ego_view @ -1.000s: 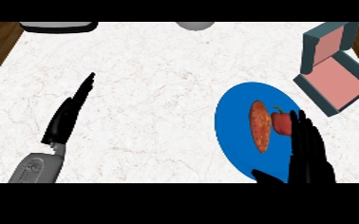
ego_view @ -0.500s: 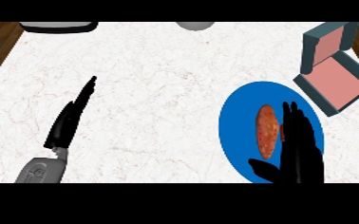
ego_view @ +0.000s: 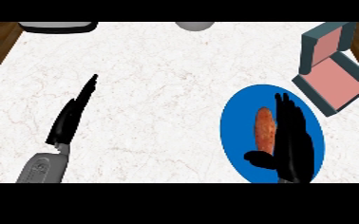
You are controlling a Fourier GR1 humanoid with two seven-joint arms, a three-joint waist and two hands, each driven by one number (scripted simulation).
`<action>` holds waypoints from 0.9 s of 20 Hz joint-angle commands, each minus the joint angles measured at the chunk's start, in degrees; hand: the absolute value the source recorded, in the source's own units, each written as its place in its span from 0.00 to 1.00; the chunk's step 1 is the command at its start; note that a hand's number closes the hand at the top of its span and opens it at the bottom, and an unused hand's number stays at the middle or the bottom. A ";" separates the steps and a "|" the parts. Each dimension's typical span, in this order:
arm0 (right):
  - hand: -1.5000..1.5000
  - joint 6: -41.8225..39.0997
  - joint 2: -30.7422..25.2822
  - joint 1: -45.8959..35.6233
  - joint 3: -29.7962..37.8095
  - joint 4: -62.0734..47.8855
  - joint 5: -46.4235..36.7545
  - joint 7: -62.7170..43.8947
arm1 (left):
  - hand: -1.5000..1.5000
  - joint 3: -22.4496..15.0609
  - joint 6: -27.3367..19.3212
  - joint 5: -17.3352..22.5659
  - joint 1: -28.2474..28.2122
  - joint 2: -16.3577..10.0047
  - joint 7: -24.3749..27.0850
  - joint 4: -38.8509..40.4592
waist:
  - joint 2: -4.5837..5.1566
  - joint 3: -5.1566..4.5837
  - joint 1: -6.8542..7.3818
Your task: Pick the sweet potato from the plate and place it in the cardboard box
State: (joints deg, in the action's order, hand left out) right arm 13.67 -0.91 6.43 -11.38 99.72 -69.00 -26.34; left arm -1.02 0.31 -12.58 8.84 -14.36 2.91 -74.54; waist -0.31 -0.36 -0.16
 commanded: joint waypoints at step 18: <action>1.00 14.95 -1.46 -8.91 2.70 -15.04 -11.86 0.88 | 0.50 1.47 2.77 -1.09 -1.18 0.03 -3.45 -6.12 | 0.32 0.39 0.43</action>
State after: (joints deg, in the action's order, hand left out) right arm 23.73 -2.08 0.73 -10.87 90.85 -77.17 -25.52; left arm 0.38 2.49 -13.26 7.38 -13.78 1.27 -78.43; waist -0.89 -0.78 0.00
